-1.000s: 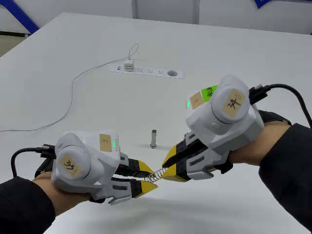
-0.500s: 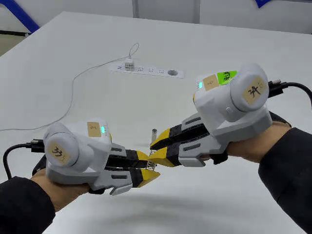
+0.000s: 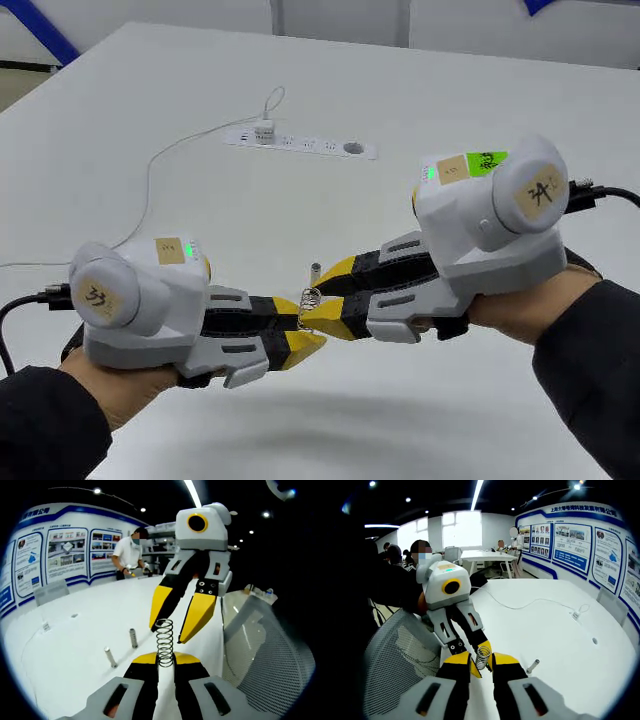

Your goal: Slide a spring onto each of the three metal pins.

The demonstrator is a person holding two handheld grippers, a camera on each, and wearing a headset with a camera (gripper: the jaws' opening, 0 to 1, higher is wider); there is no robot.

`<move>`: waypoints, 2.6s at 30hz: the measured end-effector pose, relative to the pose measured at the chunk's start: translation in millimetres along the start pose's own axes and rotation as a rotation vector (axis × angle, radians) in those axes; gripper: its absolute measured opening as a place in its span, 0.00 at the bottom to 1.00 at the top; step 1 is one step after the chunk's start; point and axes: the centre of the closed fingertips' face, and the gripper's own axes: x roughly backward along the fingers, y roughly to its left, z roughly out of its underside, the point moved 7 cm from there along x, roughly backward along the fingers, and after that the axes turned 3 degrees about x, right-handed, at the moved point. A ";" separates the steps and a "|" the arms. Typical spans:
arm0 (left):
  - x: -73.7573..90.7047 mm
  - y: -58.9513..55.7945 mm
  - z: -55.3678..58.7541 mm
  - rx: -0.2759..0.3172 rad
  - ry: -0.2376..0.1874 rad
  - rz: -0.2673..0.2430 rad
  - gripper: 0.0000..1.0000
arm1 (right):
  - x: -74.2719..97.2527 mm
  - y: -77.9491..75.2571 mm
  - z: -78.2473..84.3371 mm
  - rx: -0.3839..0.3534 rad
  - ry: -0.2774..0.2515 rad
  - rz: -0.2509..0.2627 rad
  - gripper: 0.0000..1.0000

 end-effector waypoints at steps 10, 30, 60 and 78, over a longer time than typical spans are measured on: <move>-0.7 -2.7 -6.6 0.022 -0.036 -0.003 0.10 | 0.0 -4.3 -6.7 -0.029 -0.050 0.009 0.12; 2.8 2.8 -8.9 0.053 -0.051 -0.035 0.22 | 0.1 -13.2 -11.2 -0.046 -0.081 0.046 0.11; 20.6 12.8 -5.1 0.079 -0.068 -0.119 0.42 | -21.9 -78.2 9.6 -0.102 -0.162 0.431 0.12; 21.9 14.3 -2.7 0.090 -0.063 -0.123 0.44 | -47.5 -92.7 35.6 -0.161 -0.116 0.486 0.12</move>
